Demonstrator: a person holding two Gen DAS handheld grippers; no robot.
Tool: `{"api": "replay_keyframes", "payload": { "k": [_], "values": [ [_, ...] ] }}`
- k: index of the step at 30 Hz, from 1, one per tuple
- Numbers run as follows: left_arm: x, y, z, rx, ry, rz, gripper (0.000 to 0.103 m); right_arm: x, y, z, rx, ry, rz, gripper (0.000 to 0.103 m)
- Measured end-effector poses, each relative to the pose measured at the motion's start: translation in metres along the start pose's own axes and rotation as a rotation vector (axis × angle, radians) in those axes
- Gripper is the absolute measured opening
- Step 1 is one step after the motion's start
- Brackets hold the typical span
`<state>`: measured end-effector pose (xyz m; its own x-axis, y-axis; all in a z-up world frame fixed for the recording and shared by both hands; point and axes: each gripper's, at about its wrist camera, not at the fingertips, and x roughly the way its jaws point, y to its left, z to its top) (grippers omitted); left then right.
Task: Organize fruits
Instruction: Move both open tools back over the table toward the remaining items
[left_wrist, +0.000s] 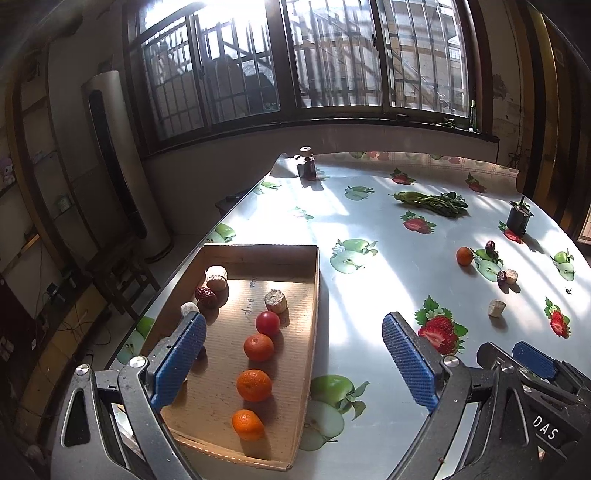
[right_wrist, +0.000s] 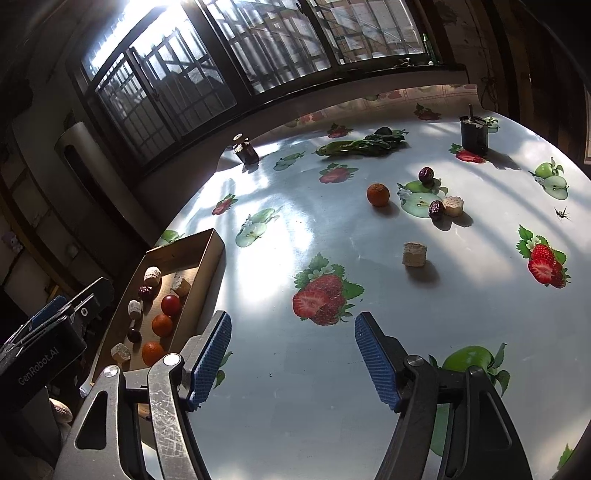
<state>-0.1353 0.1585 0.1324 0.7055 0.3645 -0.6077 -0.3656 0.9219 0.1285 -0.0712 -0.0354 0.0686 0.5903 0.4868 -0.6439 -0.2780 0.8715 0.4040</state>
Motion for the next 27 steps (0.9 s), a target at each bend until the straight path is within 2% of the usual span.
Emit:
{"api": "replay_keyframes", "payload": {
  "k": [5,8,13,15,17,22,25,27],
  "values": [
    [0.006,-0.007,0.0,0.015,0.023,-0.014,0.096,-0.003,-0.011,0.003,0.011,0.0,0.001,0.074],
    [0.01,-0.008,0.001,0.015,0.034,-0.019,0.096,-0.016,-0.03,0.012,0.03,-0.027,-0.038,0.074],
    [0.018,-0.014,-0.002,0.014,0.059,-0.049,0.096,-0.043,-0.085,0.024,0.036,-0.074,-0.205,0.077],
    [0.027,-0.021,-0.005,0.02,0.087,-0.066,0.096,-0.05,-0.111,0.028,0.056,-0.07,-0.285,0.077],
    [0.034,-0.031,-0.01,0.033,0.115,-0.089,0.096,-0.056,-0.134,0.033,0.091,-0.059,-0.322,0.077],
    [0.044,-0.058,-0.014,0.076,0.158,-0.163,0.096,-0.056,-0.161,0.051,0.114,-0.027,-0.315,0.077],
    [0.047,-0.072,-0.014,0.091,0.167,-0.205,0.096,-0.034,-0.165,0.07,0.089,0.005,-0.294,0.077],
    [0.049,-0.085,-0.012,0.106,0.171,-0.26,0.096,-0.012,-0.164,0.085,0.06,0.018,-0.266,0.077]
  ]
}}
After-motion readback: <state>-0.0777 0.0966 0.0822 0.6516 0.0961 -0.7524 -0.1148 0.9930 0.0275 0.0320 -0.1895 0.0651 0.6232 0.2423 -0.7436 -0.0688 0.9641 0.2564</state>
